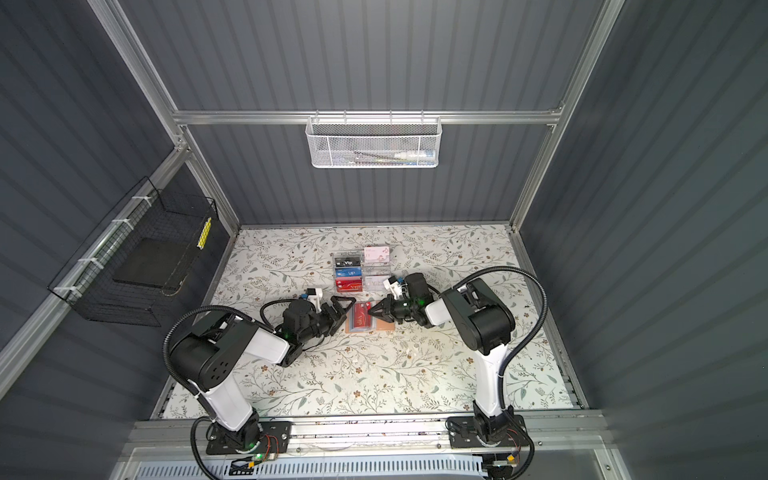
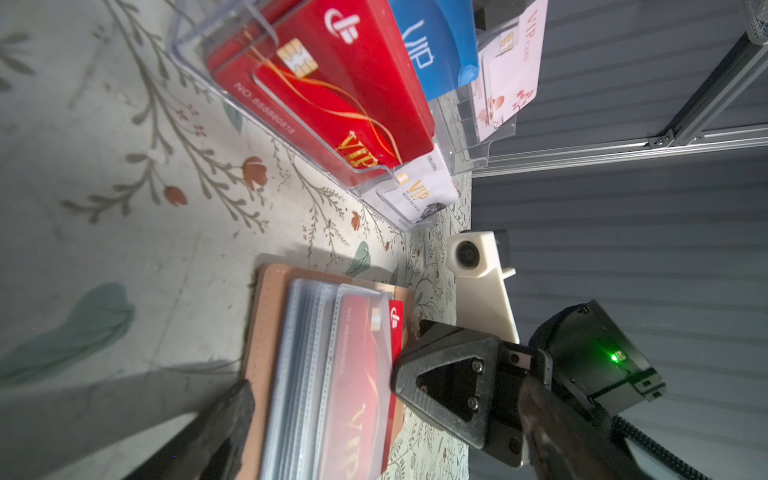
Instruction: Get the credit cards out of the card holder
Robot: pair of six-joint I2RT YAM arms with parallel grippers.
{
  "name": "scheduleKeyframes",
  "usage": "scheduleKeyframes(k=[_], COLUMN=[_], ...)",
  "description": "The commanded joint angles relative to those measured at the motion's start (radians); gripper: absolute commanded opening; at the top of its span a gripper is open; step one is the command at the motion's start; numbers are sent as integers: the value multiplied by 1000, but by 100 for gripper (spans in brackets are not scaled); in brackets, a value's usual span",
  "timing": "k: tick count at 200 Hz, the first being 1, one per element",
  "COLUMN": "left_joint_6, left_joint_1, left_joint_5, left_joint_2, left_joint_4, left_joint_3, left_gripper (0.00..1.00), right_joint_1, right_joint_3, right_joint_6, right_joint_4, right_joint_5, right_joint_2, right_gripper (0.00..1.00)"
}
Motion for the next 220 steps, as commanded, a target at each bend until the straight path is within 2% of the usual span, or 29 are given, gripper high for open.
scheduleKeyframes(k=[1, 108, 220], left_joint_6=[23, 20, 17], left_joint_1=[-6, -6, -6], left_joint_5=[-9, -3, -2], left_joint_2=[43, 55, 64], left_joint_4=[-101, -85, -73], left_joint_3=[-21, -28, -30], left_gripper=[100, 100, 100], right_joint_1=[-6, -44, -40], right_joint_3=[-7, -19, -14], right_joint_6=[-2, -24, -31], right_joint_4=[20, -16, -27], right_joint_5=[-22, -27, -31], right_joint_2=[-22, -52, -45], right_gripper=[6, 0, 0])
